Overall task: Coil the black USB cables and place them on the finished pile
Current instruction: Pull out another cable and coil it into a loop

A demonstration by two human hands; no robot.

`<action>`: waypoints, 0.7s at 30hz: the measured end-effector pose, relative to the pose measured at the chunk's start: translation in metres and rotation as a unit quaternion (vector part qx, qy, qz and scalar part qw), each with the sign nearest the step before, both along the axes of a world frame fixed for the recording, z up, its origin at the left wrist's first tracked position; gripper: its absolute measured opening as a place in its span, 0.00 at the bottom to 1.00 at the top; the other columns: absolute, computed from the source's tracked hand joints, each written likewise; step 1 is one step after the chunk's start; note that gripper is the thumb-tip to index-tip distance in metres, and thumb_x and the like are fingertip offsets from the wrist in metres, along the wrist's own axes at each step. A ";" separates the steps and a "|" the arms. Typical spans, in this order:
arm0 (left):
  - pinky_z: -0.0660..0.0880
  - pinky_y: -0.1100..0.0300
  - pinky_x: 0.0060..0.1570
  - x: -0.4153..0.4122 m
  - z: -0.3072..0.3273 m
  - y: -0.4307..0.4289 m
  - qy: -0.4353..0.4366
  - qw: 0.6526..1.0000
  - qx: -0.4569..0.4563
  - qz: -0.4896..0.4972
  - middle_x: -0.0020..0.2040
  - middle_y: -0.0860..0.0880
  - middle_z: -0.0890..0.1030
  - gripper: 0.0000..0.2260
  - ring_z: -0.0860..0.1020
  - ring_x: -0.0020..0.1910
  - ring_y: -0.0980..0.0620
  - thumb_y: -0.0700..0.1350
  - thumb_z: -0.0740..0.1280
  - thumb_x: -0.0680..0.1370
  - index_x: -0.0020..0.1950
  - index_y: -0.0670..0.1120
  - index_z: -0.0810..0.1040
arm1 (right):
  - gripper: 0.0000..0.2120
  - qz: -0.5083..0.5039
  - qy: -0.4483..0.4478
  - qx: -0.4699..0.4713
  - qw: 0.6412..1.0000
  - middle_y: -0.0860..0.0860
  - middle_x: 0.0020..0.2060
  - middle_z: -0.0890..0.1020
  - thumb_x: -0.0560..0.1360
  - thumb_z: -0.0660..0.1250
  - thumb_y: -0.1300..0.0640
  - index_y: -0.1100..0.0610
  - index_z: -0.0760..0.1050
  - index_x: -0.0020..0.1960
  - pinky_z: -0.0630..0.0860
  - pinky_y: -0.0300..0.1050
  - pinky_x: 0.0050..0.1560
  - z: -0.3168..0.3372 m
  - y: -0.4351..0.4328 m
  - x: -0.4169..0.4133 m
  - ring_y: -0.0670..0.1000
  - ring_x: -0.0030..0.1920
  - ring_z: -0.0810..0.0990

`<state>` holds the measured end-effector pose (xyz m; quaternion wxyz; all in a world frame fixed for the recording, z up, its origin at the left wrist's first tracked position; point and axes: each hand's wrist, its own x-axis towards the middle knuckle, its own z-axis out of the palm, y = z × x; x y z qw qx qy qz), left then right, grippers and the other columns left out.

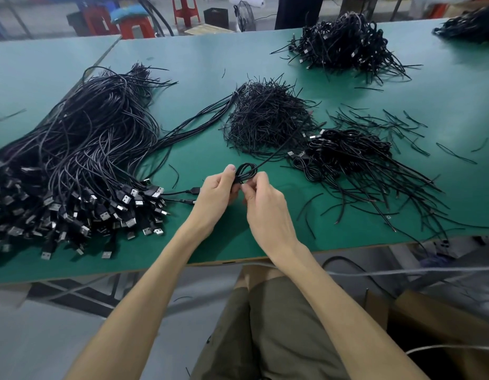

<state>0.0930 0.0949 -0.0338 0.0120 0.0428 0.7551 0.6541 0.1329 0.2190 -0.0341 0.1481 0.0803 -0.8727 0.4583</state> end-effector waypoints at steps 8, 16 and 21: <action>0.59 0.57 0.32 0.000 -0.002 -0.001 -0.004 1.000 -0.002 0.010 0.27 0.55 0.64 0.22 0.60 0.28 0.54 0.55 0.57 0.84 0.30 0.53 0.63 | 0.06 0.000 0.036 0.009 0.999 0.51 0.41 0.78 0.82 0.62 0.58 0.59 0.72 0.47 0.74 0.55 0.42 0.001 0.000 0.003 0.53 0.40 0.75; 0.60 0.67 0.27 0.001 -0.001 0.002 0.028 0.999 -0.036 0.004 0.28 0.50 0.63 0.26 0.61 0.26 0.57 0.53 0.58 0.86 0.33 0.38 0.62 | 0.08 -0.044 0.027 -0.079 0.996 0.45 0.34 0.75 0.76 0.67 0.58 0.54 0.70 0.40 0.74 0.49 0.39 0.000 0.004 -0.001 0.48 0.36 0.74; 0.65 0.65 0.27 0.004 -0.002 0.000 0.056 0.995 -0.079 -0.003 0.23 0.50 0.73 0.28 0.67 0.23 0.54 0.56 0.57 0.86 0.30 0.42 0.70 | 0.09 -0.058 0.032 -0.087 0.994 0.46 0.33 0.75 0.75 0.67 0.60 0.54 0.69 0.39 0.74 0.49 0.39 0.001 0.005 -0.001 0.48 0.35 0.74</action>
